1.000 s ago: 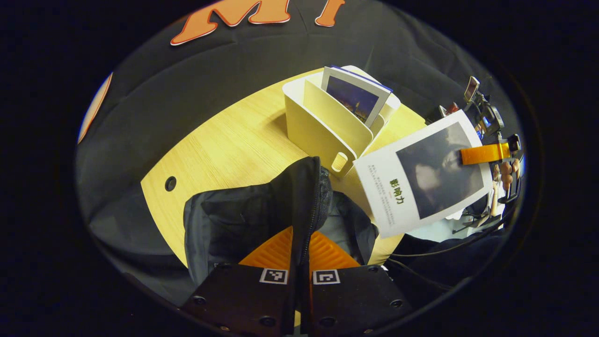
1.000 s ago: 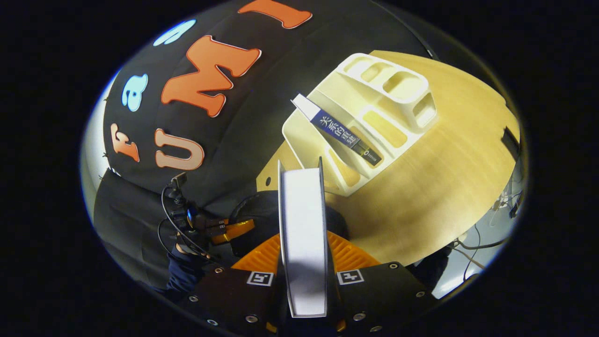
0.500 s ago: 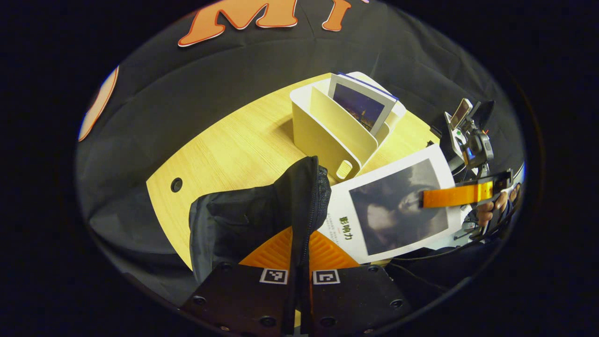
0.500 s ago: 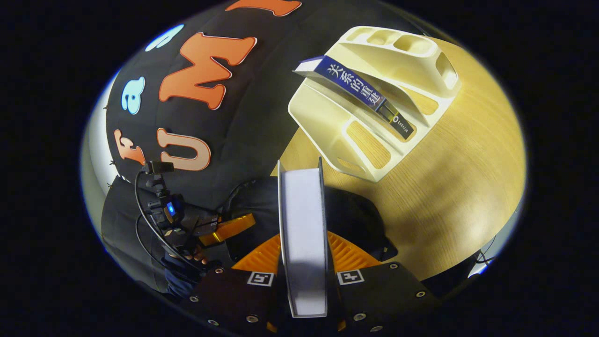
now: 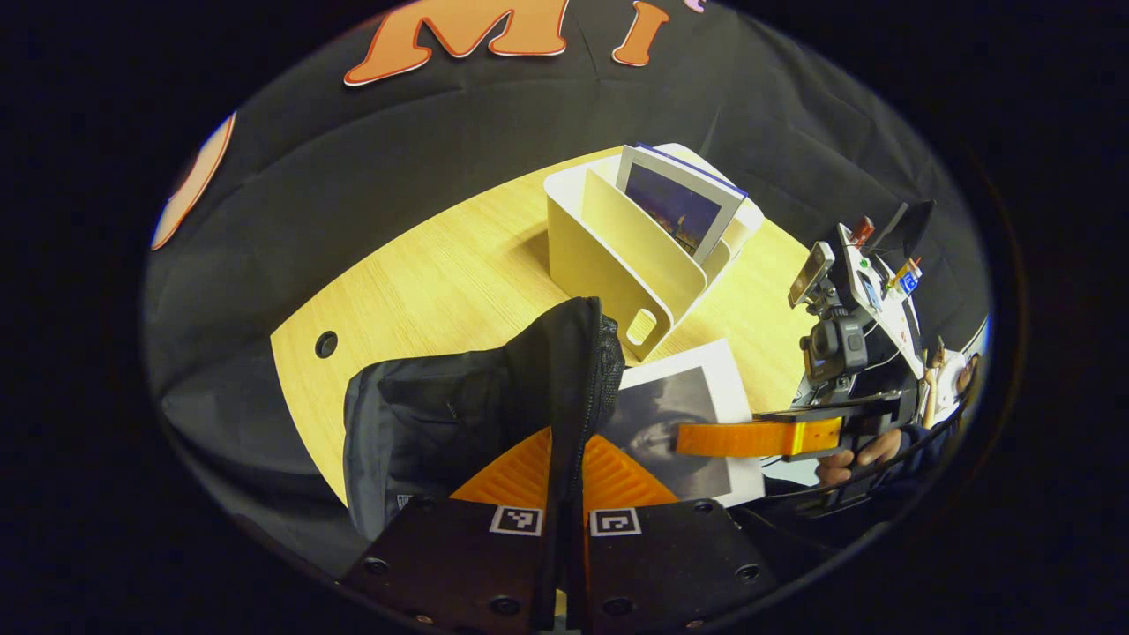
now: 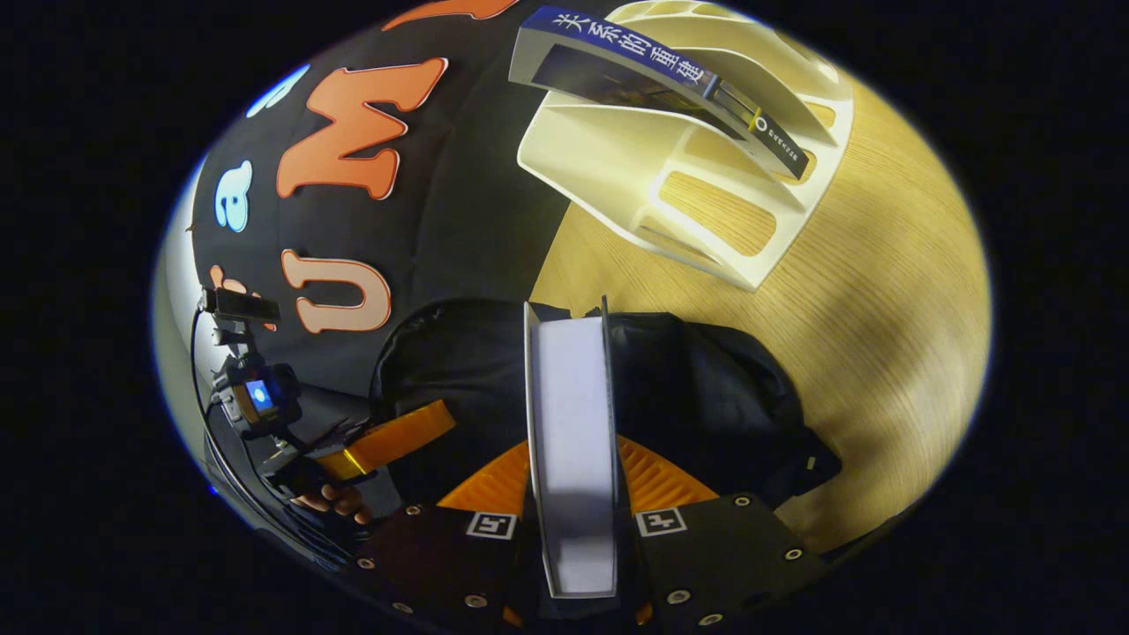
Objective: Open the schoolbag, grab two books from the bookshelf and put them into the schoolbag.
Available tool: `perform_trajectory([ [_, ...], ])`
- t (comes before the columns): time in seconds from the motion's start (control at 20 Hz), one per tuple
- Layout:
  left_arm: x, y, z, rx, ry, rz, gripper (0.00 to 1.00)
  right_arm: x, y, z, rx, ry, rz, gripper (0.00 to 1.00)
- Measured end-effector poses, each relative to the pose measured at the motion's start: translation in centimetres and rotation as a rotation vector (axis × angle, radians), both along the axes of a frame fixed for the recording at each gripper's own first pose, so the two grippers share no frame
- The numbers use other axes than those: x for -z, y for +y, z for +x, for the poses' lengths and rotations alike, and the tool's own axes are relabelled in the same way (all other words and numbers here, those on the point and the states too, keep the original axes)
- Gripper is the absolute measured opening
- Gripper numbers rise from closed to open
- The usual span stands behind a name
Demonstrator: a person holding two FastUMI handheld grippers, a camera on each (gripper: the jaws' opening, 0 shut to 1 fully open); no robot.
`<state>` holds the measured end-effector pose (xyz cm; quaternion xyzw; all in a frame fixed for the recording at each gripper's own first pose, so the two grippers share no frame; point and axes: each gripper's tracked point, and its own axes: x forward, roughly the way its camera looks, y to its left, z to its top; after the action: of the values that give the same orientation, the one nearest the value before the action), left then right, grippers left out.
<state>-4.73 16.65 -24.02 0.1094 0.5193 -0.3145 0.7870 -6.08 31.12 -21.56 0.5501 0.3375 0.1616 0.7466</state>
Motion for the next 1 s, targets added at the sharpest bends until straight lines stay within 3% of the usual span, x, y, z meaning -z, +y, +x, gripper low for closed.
perform_trajectory([
  [0.25, -0.1, -0.1, -0.4, -0.025, -0.001, -0.016, 0.05, 0.9, 1.8, 2.0, 0.041, -0.009, 0.051, 0.35],
  [0.45, 0.0, -0.9, -1.2, -0.027, 0.012, -0.028, 0.06, 1.9, 3.9, 2.6, 0.024, 0.015, 0.093, 0.36],
  [0.7, 0.2, -1.9, -2.2, -0.025, 0.026, -0.035, 0.05, 2.6, 4.9, 3.4, 0.012, 0.001, 0.063, 0.36],
  [0.75, 0.2, -1.9, -2.3, -0.026, 0.025, -0.031, 0.06, 3.0, 5.3, 3.6, 0.004, 0.013, 0.046, 0.47],
  [0.8, 0.4, -1.9, -2.5, -0.027, 0.028, -0.028, 0.06, 3.6, 6.0, 3.4, -0.024, 0.037, 0.038, 0.37],
  [0.95, 0.3, -2.0, -2.4, -0.046, 0.030, -0.027, 0.06, 5.2, 6.3, 2.1, -0.114, 0.129, -0.060, 0.50],
  [1.0, 0.2, -2.0, -2.1, -0.063, 0.028, -0.028, 0.06, 5.7, 5.9, 1.4, -0.150, 0.153, -0.098, 0.59],
])
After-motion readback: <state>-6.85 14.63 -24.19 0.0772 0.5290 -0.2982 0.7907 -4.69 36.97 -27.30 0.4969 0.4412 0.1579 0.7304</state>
